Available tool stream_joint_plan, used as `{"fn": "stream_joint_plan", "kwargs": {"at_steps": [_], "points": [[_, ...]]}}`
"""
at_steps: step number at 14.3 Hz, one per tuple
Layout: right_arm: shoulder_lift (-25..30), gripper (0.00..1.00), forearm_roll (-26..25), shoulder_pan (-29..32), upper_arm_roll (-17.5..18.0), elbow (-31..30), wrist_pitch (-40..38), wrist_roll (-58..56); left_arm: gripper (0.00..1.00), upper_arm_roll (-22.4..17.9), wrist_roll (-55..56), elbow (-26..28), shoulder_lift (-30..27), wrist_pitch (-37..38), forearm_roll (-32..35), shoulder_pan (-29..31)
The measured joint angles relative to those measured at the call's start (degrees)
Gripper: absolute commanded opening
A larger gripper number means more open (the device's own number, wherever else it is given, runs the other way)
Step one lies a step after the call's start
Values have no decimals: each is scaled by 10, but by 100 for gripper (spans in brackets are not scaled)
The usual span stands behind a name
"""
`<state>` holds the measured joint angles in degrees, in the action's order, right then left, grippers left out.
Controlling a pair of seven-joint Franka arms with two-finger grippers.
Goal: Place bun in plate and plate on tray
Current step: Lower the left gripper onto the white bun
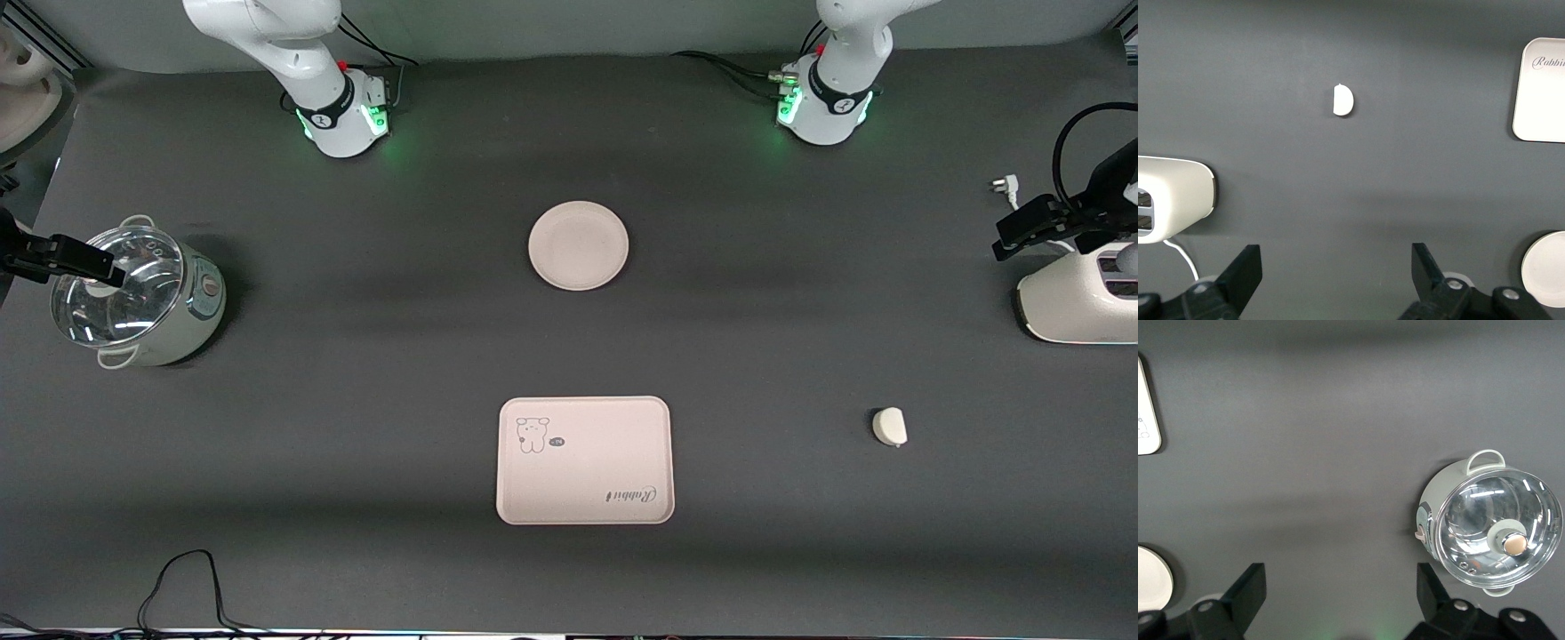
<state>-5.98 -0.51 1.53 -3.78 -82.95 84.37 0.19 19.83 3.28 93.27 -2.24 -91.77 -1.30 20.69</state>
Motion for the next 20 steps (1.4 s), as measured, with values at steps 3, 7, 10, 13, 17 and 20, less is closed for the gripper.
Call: {"fn": "stream_joint_plan", "kwargs": {"at_steps": [3,7,10,13,17,20], "points": [[0,100,0,0,0,0,0,0,100,0,-1,0,0,0,0,0],[0,100,0,0,0,0,0,0,100,3,-3,2,18,-6,26,-1],[0,100,0,0,0,0,0,0,100,6,-3,16,94,-74,78,-11],[0,100,0,0,0,-1,0,0,100,6,-2,71,176,-237,89,-15],[0,100,0,0,0,-1,0,0,100,0,2,116,262,-404,141,-14],[0,100,0,0,0,-1,0,0,100,0,67,117,323,-464,221,-16]]}}
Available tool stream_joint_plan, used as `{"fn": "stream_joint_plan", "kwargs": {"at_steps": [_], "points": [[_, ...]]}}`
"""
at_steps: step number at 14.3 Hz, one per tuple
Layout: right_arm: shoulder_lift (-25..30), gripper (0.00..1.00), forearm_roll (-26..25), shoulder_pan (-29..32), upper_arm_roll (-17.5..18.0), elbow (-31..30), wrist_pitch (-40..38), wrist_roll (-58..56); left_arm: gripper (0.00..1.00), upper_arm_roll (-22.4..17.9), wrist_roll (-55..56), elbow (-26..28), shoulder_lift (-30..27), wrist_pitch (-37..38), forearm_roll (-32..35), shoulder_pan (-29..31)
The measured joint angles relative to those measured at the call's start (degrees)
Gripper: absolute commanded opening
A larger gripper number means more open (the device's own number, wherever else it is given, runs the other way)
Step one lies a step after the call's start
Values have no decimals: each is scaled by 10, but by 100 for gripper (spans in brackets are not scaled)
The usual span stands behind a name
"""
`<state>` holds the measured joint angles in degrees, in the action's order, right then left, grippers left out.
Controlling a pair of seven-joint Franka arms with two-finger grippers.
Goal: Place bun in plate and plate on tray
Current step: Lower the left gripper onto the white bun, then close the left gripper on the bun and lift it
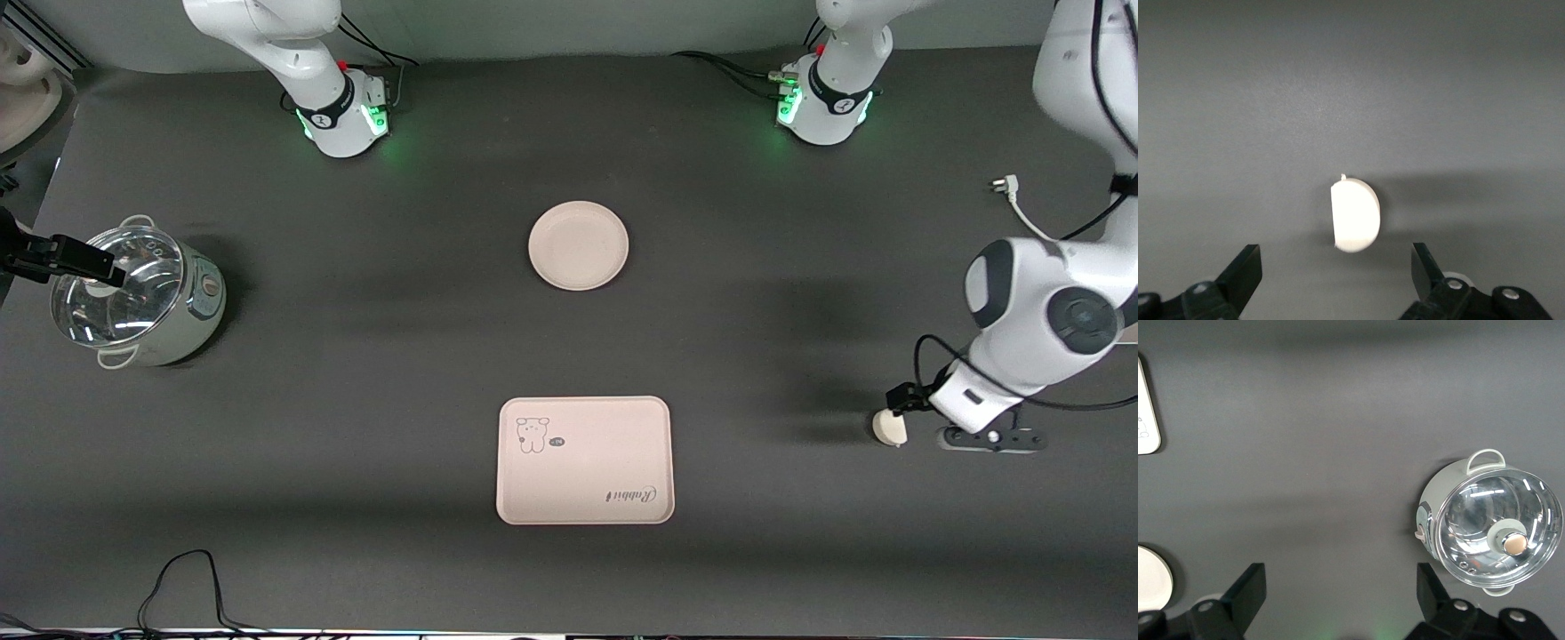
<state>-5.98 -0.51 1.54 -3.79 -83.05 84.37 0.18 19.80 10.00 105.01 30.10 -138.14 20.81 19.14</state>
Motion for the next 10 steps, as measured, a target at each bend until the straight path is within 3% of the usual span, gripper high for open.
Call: {"fn": "stream_joint_plan", "kwargs": {"at_steps": [2,6,8,10], "points": [[0,100,0,0,0,0,0,0,100,1,38,0,30,-26,38,-1],[0,100,0,0,0,0,0,0,97,-3,48,0,69,-76,45,0],[0,100,0,0,0,-2,0,0,62,-4,48,-1,79,-80,46,3],[0,100,0,0,0,-3,0,0,35,-5,48,-1,84,-81,46,3]]}}
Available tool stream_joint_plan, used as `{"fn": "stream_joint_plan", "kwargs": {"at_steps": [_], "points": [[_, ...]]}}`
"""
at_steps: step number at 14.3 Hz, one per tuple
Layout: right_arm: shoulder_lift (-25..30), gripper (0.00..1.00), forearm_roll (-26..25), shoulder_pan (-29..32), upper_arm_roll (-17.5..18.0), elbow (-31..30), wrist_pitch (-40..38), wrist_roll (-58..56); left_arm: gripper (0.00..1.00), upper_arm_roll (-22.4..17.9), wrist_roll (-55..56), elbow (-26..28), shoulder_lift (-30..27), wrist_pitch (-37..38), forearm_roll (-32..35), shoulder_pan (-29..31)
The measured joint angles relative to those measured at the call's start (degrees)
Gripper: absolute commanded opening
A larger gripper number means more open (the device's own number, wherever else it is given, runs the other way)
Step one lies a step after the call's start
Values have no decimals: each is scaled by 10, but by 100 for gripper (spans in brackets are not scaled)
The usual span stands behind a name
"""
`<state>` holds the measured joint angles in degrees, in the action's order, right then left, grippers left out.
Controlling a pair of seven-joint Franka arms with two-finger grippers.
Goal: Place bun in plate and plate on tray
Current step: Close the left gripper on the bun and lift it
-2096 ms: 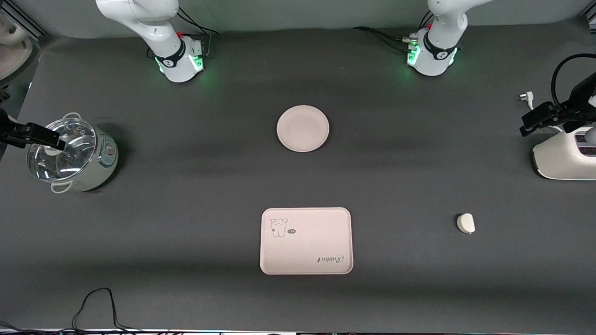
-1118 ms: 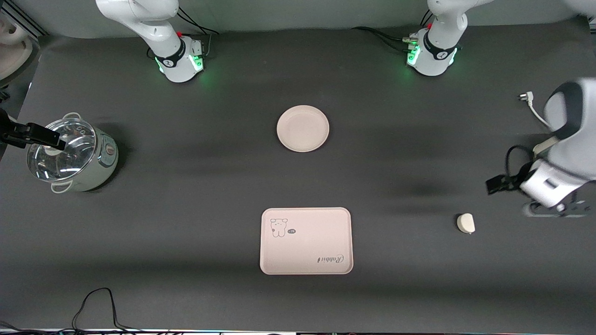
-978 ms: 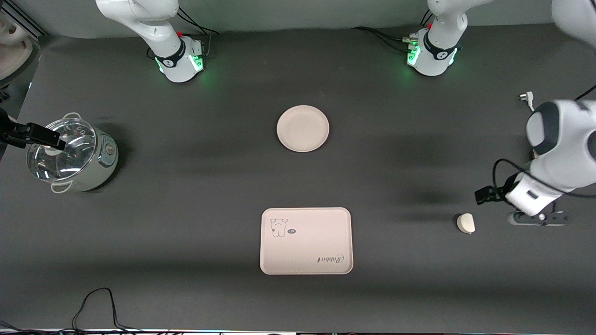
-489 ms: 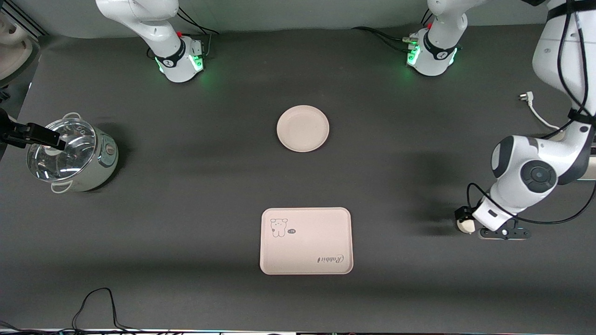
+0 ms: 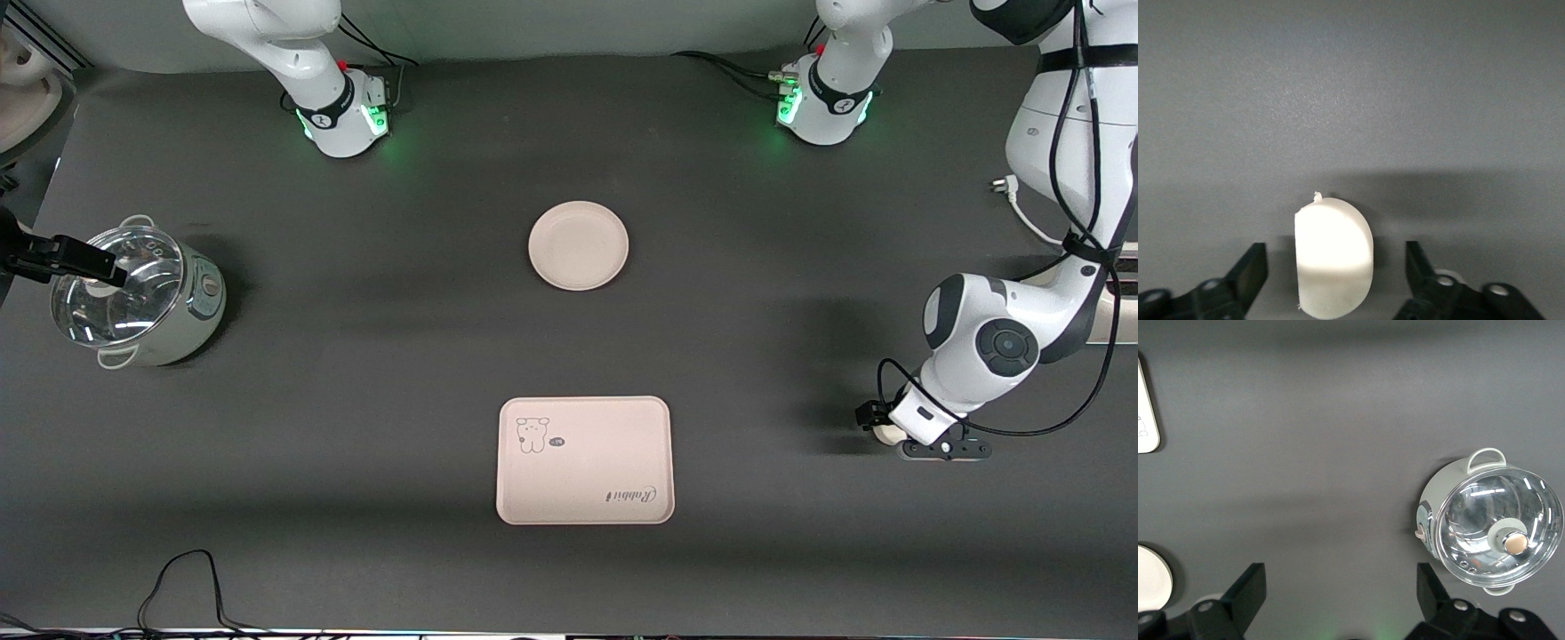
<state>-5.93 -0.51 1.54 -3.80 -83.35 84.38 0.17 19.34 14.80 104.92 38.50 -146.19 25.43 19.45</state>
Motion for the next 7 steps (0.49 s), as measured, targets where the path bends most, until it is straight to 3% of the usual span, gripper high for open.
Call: {"fn": "stream_joint_plan", "kwargs": {"at_steps": [2,7], "points": [[0,100,0,0,0,0,0,0,3,0,0,0,1,0,0,0],[3,100,0,0,0,-5,2,0,0,2,1,-10,-3,9,0,0]]}}
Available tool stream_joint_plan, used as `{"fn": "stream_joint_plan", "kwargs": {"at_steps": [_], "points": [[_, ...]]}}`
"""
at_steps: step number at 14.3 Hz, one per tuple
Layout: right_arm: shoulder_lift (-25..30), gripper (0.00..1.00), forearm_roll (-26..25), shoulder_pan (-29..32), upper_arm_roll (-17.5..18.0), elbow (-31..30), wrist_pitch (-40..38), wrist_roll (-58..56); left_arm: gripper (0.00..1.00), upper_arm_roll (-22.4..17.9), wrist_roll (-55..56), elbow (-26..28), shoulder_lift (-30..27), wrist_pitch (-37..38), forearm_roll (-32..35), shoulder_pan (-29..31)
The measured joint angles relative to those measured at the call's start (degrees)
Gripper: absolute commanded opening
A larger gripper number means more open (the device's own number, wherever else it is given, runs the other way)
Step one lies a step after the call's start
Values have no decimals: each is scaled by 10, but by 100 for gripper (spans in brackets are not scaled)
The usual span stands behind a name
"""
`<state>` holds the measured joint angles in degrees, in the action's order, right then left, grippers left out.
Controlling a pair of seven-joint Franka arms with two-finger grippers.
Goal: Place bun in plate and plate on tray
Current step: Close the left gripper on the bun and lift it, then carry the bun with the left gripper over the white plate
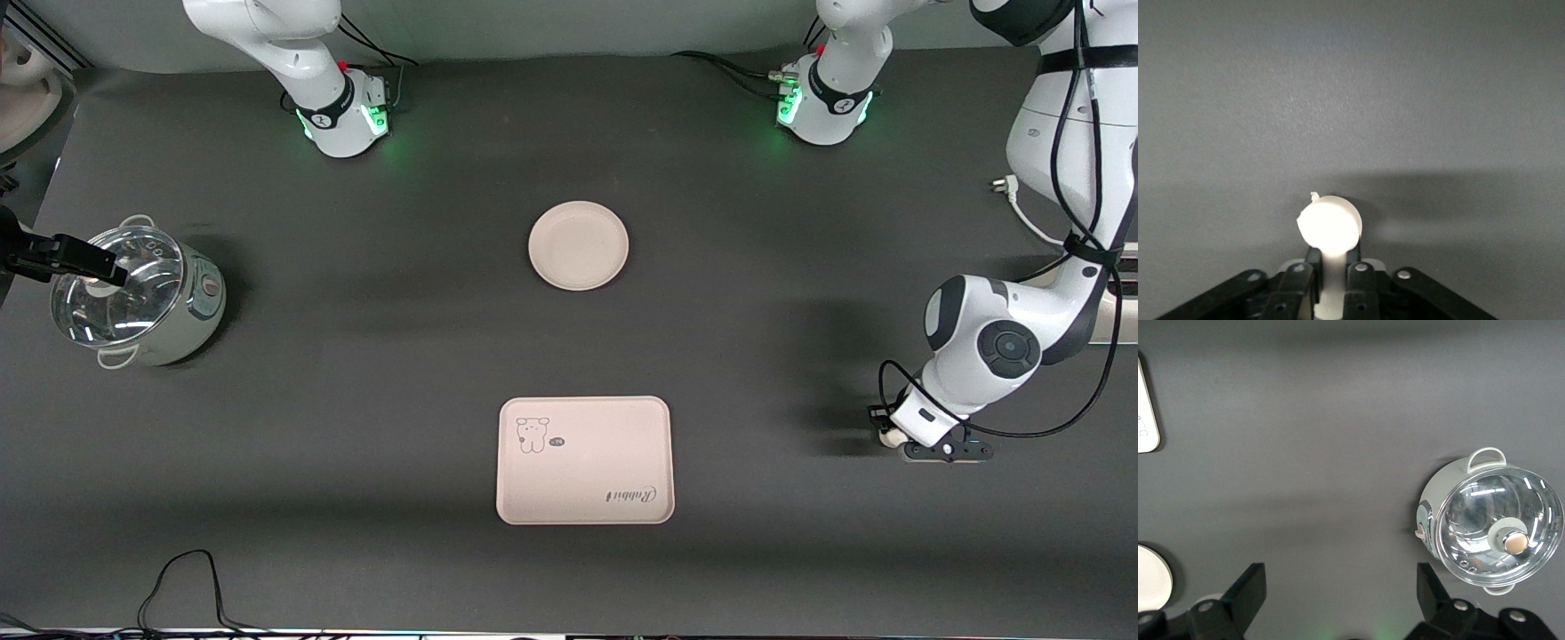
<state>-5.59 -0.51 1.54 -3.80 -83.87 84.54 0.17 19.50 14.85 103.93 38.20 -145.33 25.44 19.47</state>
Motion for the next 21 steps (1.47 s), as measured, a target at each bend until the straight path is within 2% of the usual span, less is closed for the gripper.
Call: {"fn": "stream_joint_plan", "kwargs": {"at_steps": [2,4,8,11,13,15,18,21], "points": [[2,100,0,0,0,-2,0,0,0,14,-1,-10,-18,38,0,1],[2,100,0,0,0,-2,0,0,0,50,0,-19,-58,109,-9,3],[3,100,0,0,0,-3,1,0,0,138,6,-54,-168,285,-112,0],[3,100,0,0,0,-4,1,0,0,203,78,-102,-210,390,-175,-7],[4,100,0,0,0,-5,1,0,0,260,165,-113,-213,403,-179,-13],[4,100,0,0,0,-6,1,0,0,292,248,-112,-209,396,-179,-44],[5,100,0,0,0,-7,3,0,0,294,327,-94,-187,352,-164,-112],[6,100,0,0,0,-8,4,0,0,292,429,-49,-139,271,-102,-163]]}}
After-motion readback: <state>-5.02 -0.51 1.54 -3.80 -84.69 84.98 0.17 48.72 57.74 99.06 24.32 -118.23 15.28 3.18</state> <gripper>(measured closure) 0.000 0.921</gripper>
